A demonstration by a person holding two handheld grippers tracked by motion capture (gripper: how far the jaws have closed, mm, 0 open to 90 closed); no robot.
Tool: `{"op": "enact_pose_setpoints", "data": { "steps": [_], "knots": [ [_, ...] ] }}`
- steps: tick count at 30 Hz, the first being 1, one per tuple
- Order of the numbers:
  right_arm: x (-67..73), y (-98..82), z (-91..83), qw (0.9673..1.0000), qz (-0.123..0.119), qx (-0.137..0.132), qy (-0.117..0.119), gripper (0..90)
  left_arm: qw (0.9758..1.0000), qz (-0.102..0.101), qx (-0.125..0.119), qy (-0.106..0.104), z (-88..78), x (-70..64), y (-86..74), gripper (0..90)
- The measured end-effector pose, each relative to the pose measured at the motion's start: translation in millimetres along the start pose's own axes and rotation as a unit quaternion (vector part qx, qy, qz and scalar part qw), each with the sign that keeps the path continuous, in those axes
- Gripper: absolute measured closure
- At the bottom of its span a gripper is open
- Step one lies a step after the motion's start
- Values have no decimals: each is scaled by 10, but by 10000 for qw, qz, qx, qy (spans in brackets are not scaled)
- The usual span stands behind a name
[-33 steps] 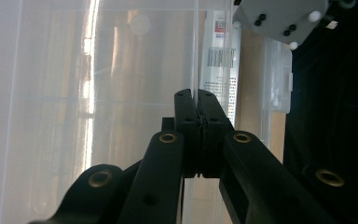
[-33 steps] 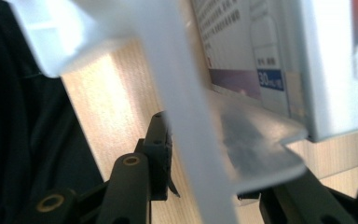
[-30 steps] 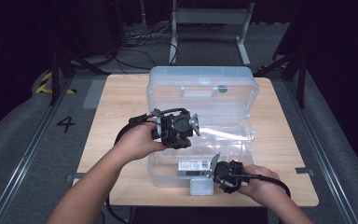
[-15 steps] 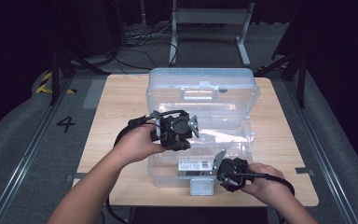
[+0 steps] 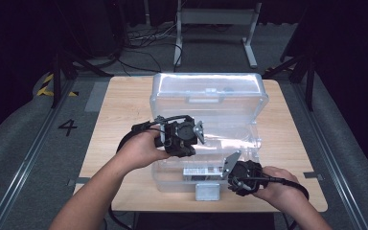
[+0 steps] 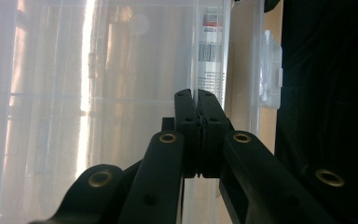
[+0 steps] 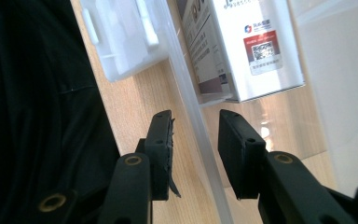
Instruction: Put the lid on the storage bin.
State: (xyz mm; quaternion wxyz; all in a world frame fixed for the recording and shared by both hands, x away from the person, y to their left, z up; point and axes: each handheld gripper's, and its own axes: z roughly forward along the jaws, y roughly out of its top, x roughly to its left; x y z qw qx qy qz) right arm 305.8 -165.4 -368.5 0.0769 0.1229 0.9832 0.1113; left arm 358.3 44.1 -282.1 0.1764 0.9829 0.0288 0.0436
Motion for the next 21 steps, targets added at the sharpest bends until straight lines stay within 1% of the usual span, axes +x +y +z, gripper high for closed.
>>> {"op": "enact_pose_setpoints", "data": {
  "steps": [3, 4, 7, 9, 11, 14, 15, 18, 19, 20, 21],
  "knots": [
    [-15, -2, -29, 10000, -11, -61, -1, 686, 10000, 6, 12, -19, 3, -2, -1, 884],
    [-20, -3, -38, 9999, -1, -93, 41, 687, 10000, -4, 8, -26, 5, -5, -3, 884],
    [-23, -10, -61, 10000, 34, -72, 40, 691, 10000, -10, -10, -69, 8, 2, -9, 884],
    [-32, -20, -75, 9999, 16, -139, 48, 689, 10000, -15, -21, -83, 11, 5, -10, 884],
    [-27, -31, -110, 9998, 50, -149, 76, 688, 10000, -10, -18, -92, 9, 9, -9, 882],
    [-30, -41, -137, 9996, 35, -263, 110, 686, 9999, -2, -9, -113, 8, 14, -8, 882],
    [-35, -48, -172, 9994, 47, -329, 115, 688, 9999, -4, -17, -102, 10, 12, -9, 882],
    [-38, -53, -206, 9990, 90, -410, 119, 698, 9999, -4, -28, -101, 9, 14, -12, 882],
    [-39, -54, -212, 9989, 99, -435, 129, 705, 9999, -2, -24, -115, 7, 16, -12, 882],
    [-33, -56, -226, 9986, 135, -478, 191, 722, 9999, -4, -29, -106, 8, 16, -12, 881],
    [-33, -58, -233, 9984, 102, -526, 162, 744, 9999, -2, -32, -104, 9, 17, -12, 881]
  ]
}}
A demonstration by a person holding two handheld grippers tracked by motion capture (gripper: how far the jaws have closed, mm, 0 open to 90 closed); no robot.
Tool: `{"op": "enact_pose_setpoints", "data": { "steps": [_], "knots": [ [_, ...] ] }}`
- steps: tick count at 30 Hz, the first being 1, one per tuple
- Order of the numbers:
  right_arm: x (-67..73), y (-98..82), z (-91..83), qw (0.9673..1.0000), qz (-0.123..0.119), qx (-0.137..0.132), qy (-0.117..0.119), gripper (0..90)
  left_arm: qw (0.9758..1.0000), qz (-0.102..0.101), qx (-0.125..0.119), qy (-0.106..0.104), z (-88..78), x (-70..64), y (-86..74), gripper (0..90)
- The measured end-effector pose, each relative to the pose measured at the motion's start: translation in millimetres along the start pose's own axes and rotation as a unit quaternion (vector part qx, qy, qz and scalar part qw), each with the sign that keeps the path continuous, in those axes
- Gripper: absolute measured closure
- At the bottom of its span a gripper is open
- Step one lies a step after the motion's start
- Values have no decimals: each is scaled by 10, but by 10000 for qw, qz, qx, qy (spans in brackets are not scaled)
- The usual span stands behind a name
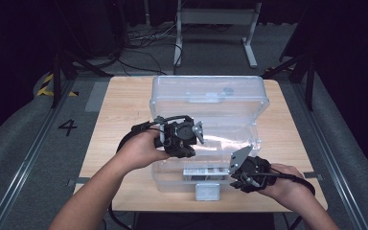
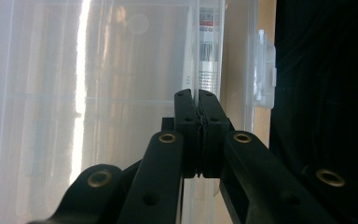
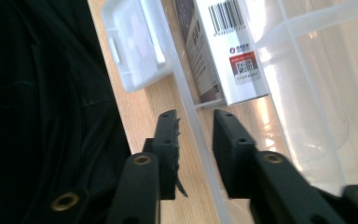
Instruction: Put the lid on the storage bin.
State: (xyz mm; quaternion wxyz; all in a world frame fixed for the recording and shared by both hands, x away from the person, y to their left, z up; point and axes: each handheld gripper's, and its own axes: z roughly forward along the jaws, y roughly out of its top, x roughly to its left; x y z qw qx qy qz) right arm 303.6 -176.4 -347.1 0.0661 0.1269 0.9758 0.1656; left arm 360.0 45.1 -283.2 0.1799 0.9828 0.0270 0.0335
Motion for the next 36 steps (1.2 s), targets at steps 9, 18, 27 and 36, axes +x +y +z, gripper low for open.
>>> {"op": "enact_pose_setpoints", "data": {
  "steps": [9, 18, 27, 36],
  "knots": [
    [10, -24, -94, 9992, -5, -381, 76, 900, 10000, 4, 6, -17, 1, 1, 1, 881],
    [7, -52, -250, 9939, 114, -1098, 0, 900, 10000, 25, 9, -1, 1, -1, 0, 881],
    [-17, -87, -340, 9874, 275, -1553, -107, 900, 10000, 22, 16, -22, -1, 3, -1, 881],
    [-76, -142, -411, 9790, 483, -1981, -89, 900, 10000, -14, -12, -28, 3, 3, -6, 880]
  ]
}}
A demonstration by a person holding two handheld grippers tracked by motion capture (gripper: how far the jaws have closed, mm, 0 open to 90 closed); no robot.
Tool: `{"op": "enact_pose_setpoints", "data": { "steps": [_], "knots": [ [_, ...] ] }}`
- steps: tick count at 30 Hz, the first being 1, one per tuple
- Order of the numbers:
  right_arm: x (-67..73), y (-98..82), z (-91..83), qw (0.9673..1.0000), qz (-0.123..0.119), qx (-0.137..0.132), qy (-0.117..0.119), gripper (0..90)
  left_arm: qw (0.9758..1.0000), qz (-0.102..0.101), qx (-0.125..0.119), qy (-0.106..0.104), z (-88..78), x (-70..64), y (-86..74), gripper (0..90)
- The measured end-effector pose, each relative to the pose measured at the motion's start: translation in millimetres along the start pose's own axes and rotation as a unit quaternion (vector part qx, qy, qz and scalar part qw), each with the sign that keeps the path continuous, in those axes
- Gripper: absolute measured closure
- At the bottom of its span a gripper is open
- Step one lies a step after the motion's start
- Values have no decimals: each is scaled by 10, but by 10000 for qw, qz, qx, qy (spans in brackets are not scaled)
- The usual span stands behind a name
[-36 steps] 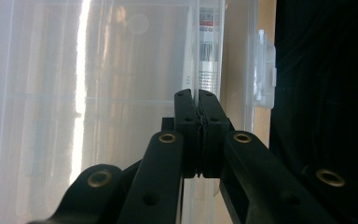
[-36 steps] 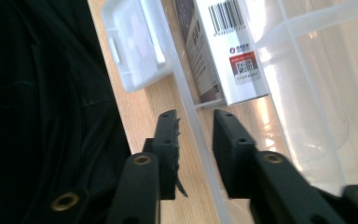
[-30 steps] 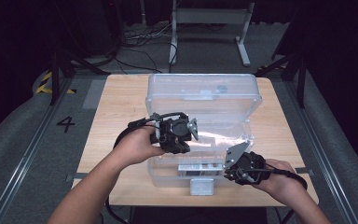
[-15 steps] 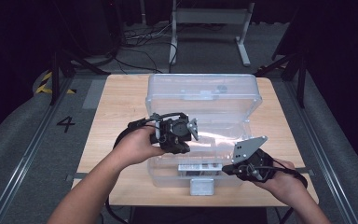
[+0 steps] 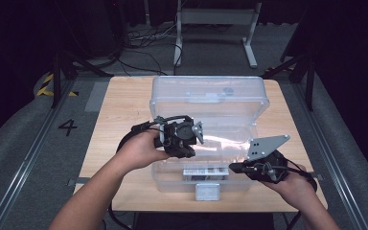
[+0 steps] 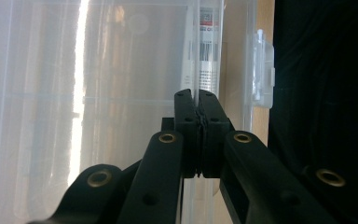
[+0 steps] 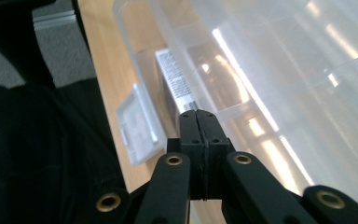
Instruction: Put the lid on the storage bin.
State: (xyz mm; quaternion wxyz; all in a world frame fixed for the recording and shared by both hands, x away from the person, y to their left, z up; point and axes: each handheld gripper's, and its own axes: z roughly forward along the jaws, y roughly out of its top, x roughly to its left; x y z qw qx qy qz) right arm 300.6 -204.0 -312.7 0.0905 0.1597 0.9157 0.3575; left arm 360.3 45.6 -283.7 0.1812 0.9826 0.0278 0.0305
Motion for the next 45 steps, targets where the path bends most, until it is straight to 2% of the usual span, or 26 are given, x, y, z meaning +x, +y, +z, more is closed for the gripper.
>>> {"op": "enact_pose_setpoints", "data": {
  "steps": [5, 9, 12, 17, 18, 23, 25, 26, 30, 34, 39, 40, 41, 45],
  "knots": [
    [-59, -18, -56, 9994, 134, -317, -81, 900, 10000, -32, -16, -6, 0, 3, -5, 880],
    [-118, -45, -85, 9972, 297, -598, -351, 900, 10000, -79, -31, -9, -2, 1, -13, 878],
    [-169, -66, -115, 9954, 374, -789, -399, 900, 9999, -91, -51, -6, -2, -4, -21, 877],
    [-215, -90, -106, 9943, 425, -885, -425, 900, 9999, -104, -42, -12, -2, 0, -20, 877],
    [-219, -100, -104, 9934, 387, -948, -517, 900, 9999, -109, -60, -42, 0, 5, -21, 877],
    [-251, -153, -107, 9893, 415, -1305, -496, 900, 9999, -115, -92, -47, 0, 10, -26, 877],
    [-257, -164, -120, 9864, 451, -1481, -551, 900, 9999, -108, -104, -45, 2, 7, -30, 877],
    [-260, -166, -129, 9850, 463, -1516, -675, 900, 9999, -106, -100, -51, 4, 4, -33, 877],
    [-280, -181, -168, 9799, 576, -1775, -701, 900, 9998, -128, -137, -57, 10, -6, -47, 877],
    [-290, -202, -220, 9732, 713, -2009, -860, 900, 9998, -110, -145, -43, 10, -11, -52, 877],
    [-362, -258, -284, 9628, 1011, -2315, -955, 900, 9998, -98, -136, -49, 12, -13, -60, 877],
    [-362, -258, -284, 9628, 1011, -2315, -955, 900, 9998, -98, -136, -49, 12, -13, -60, 877],
    [-377, -269, -297, 9587, 1145, -2377, -1062, 900, 9998, -116, -144, -52, 14, -17, -62, 877],
    [-395, -280, -318, 9537, 1233, -2430, -1276, 900, 9998, -123, -170, -44, 23, -33, -71, 877]
  ]
}}
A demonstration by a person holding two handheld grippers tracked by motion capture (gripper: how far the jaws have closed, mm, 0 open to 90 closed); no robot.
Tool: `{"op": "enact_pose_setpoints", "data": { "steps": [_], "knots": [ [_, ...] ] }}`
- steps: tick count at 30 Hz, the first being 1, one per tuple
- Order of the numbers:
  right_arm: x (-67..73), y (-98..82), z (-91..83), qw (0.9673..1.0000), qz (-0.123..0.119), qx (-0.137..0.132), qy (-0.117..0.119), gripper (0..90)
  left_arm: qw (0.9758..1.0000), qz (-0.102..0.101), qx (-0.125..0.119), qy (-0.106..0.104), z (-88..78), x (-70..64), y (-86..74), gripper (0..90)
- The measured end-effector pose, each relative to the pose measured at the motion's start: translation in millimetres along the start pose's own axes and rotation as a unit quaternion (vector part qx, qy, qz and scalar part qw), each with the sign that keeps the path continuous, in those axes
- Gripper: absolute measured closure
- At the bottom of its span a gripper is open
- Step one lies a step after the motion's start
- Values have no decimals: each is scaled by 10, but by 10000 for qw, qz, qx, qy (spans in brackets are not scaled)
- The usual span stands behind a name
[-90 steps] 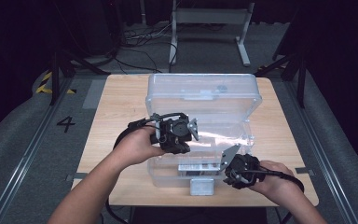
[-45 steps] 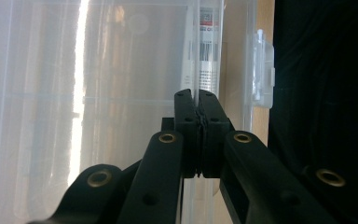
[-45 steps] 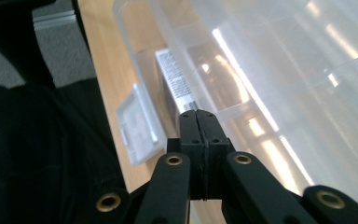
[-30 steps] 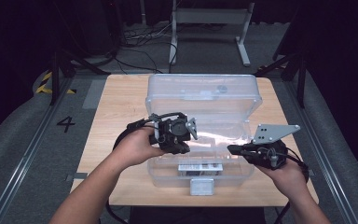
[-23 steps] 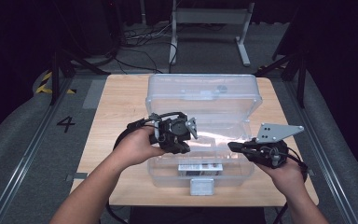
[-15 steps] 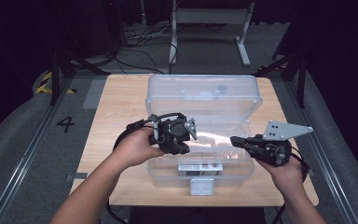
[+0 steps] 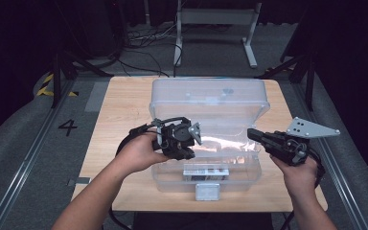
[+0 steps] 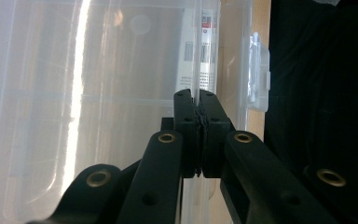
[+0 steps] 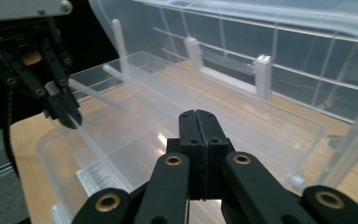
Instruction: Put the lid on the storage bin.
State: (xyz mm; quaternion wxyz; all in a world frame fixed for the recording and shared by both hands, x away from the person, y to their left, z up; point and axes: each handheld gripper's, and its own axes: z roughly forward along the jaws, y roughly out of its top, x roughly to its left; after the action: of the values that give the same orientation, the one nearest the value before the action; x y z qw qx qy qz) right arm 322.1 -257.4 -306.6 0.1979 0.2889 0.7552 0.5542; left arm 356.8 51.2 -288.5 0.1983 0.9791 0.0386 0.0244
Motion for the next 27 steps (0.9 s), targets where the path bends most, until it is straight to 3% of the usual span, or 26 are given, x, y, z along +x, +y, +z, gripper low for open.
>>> {"op": "enact_pose_setpoints", "data": {
  "steps": [5, 12, 23, 27],
  "knots": [
    [-70, 1, -38, 9997, 122, -79, -220, 900, 10000, 62, 18, 74, -2, -23, -14, 876],
    [-133, 5, -65, 9990, 172, -95, -395, 900, 10000, 26, 26, 16, 28, -54, -22, 877],
    [-154, -10, -64, 9986, 192, -84, -491, 900, 9999, 28, 54, -82, 87, -104, -49, 873],
    [-152, -19, -64, 9986, 191, -87, -481, 900, 9998, -55, -66, -203, 64, -105, -81, 803]
  ]
}}
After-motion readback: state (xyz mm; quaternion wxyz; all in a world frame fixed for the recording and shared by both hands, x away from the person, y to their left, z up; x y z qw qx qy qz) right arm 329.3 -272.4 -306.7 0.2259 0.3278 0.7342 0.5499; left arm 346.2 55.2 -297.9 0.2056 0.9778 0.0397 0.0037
